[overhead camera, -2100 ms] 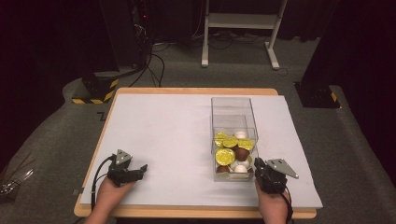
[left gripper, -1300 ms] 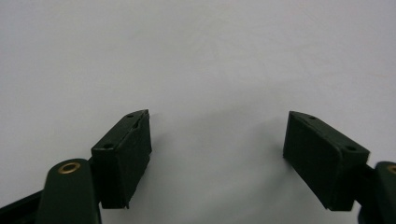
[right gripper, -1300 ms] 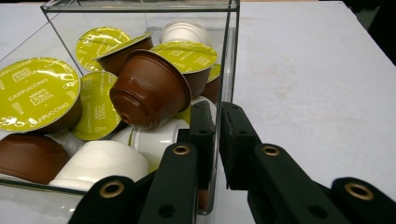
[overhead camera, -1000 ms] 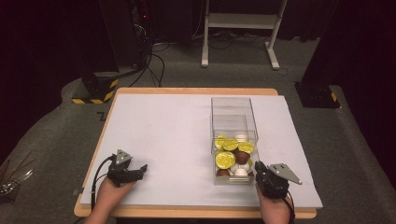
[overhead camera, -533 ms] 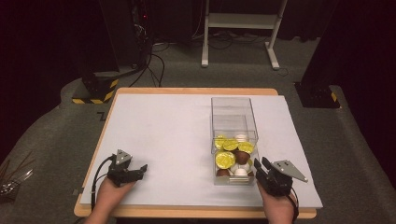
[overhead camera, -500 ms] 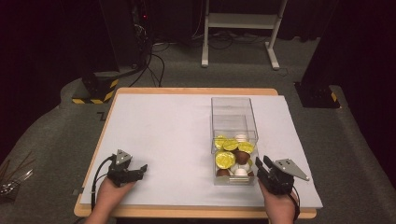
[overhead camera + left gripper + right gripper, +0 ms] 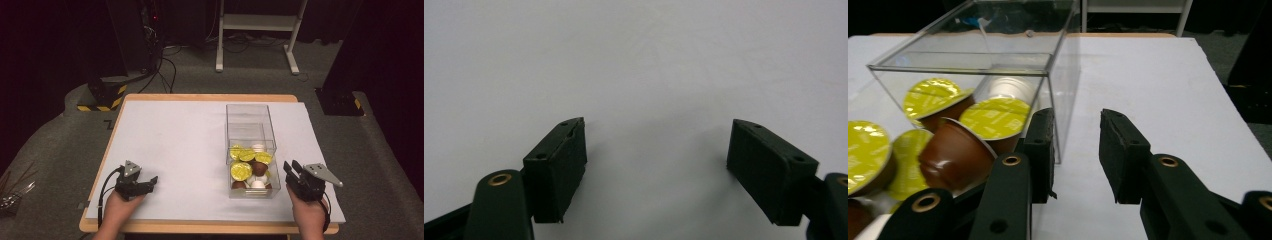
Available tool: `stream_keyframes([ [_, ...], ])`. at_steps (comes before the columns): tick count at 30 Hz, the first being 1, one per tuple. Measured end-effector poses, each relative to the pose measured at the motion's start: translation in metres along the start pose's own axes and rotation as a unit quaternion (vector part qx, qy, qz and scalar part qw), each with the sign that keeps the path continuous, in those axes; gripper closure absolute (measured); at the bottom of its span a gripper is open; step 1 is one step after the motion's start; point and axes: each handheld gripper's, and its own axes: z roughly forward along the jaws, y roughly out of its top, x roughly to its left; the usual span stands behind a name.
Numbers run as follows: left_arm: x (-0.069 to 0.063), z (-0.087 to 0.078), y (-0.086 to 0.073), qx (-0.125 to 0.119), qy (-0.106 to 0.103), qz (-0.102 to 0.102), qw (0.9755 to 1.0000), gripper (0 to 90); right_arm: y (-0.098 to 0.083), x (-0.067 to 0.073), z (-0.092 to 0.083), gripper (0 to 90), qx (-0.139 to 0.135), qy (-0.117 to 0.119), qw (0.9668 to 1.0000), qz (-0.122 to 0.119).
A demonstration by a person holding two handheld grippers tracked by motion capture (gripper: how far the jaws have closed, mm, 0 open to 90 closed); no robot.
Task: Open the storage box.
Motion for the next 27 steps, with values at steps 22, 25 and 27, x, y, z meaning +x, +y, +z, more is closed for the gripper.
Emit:
stream_keyframes([
  [22,0.004,-0.003,0.004,-0.002,0.006,0.006,1.0000,32.8,-0.028,-0.036,0.041,64.0,0.061,-0.002,0.9976,-0.033],
  [25,0.000,-0.005,0.008,-0.012,-0.008,-0.018,0.9997,32.5,-0.033,-0.039,0.043,63.6,0.071,-0.002,0.9971,-0.027],
  [27,-0.002,-0.005,0.010,-0.014,-0.015,-0.024,0.9995,32.6,-0.034,-0.040,0.044,63.7,0.072,-0.001,0.9970,-0.031],
])
